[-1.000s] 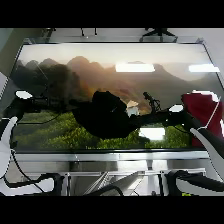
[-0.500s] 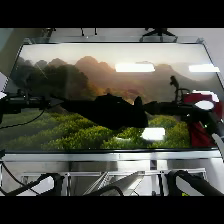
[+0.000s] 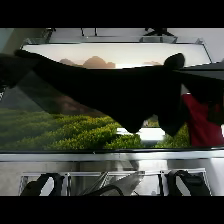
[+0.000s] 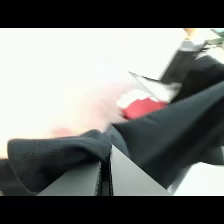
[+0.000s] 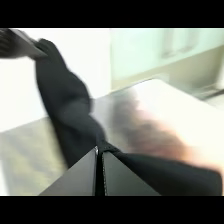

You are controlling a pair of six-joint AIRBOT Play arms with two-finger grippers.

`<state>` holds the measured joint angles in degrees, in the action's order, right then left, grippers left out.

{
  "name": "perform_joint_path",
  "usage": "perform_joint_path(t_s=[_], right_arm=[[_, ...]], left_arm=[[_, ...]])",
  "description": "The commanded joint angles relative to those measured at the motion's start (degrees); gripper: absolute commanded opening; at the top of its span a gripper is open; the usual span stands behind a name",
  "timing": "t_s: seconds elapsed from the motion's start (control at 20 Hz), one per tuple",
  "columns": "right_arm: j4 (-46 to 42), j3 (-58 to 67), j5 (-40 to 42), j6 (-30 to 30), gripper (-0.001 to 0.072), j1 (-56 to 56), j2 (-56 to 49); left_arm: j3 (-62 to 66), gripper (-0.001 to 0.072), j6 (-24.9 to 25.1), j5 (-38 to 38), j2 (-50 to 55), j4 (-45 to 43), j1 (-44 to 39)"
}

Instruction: Fold the shirts.

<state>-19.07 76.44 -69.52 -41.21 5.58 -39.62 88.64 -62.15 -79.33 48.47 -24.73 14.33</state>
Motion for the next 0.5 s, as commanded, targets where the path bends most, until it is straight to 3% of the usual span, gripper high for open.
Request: perform_joint_path(t_s=[0.0,0.25,0.45], right_arm=[[-14.9,5.1,2.0,-7.8,0.0018,0.0,1.9],[-15.3,1.8,-5.8,-9.8,0.0019,-0.9,-11.4],[-15.3,-3.9,-4.8,-7.6,0.0019,-5.8,-27.3]], left_arm=[[7.9,0.0012,-6.8,1.8,-3.1,-15.6,-1.0],[-2.9,0.0011,-5.8,-0.7,7.2,-16.3,-4.1],[-13.8,0.0012,-1.2,0.4,21.3,-16.3,-9.6]])
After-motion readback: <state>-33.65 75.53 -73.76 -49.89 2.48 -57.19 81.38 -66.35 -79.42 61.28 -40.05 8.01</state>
